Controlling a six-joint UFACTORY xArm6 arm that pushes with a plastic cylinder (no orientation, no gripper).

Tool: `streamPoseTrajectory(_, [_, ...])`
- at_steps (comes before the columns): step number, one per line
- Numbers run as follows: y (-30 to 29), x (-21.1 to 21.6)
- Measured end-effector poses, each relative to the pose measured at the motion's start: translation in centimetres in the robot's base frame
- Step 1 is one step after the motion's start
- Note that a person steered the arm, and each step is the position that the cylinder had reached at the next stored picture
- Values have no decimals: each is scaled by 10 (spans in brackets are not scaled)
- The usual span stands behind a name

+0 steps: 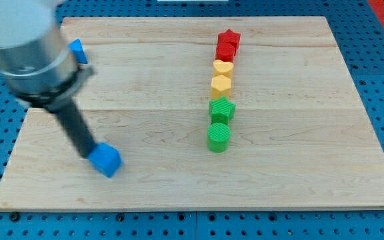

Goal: Push the blue cube to the green circle

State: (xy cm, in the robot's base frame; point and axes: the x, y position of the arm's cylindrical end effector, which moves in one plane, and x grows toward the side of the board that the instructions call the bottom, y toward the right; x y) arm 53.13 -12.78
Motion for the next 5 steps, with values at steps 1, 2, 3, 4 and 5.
streamPoseTrajectory(1, [33, 11])
streamPoseTrajectory(2, [2, 47])
streamPoseTrajectory(3, [54, 41])
streamPoseTrajectory(4, [83, 25])
streamPoseTrajectory(5, [76, 25])
